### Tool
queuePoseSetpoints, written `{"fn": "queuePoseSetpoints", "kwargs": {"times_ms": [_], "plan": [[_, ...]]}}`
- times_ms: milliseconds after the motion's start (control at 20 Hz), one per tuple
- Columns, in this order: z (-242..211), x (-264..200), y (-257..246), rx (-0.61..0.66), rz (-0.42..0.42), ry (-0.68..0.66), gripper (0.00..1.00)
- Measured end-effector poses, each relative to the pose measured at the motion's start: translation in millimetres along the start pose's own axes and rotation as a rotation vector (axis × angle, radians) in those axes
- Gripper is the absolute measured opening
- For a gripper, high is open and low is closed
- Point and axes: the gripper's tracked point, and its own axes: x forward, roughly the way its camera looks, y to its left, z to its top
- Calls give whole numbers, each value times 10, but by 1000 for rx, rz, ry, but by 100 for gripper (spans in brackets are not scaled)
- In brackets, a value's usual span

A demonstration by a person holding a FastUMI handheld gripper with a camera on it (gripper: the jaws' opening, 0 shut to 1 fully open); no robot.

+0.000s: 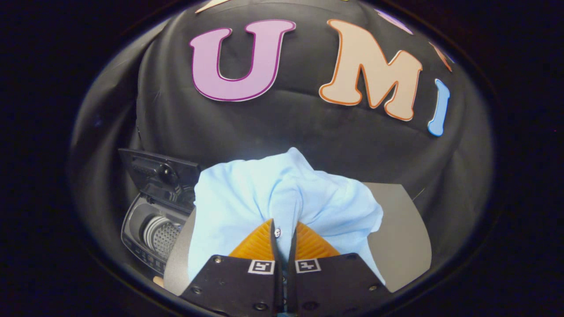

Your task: Put the clothes into the washing machine and then close the washing machine lid.

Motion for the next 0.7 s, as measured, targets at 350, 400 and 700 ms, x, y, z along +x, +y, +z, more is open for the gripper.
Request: {"fn": "queuePoseSetpoints", "kwargs": {"times_ms": [350, 400, 700], "plan": [[62, -178, 482, 1, 78, -44, 3], [79, -229, 645, -7, 109, -51, 3], [164, -488, 1696, -117, 301, -70, 3]]}}
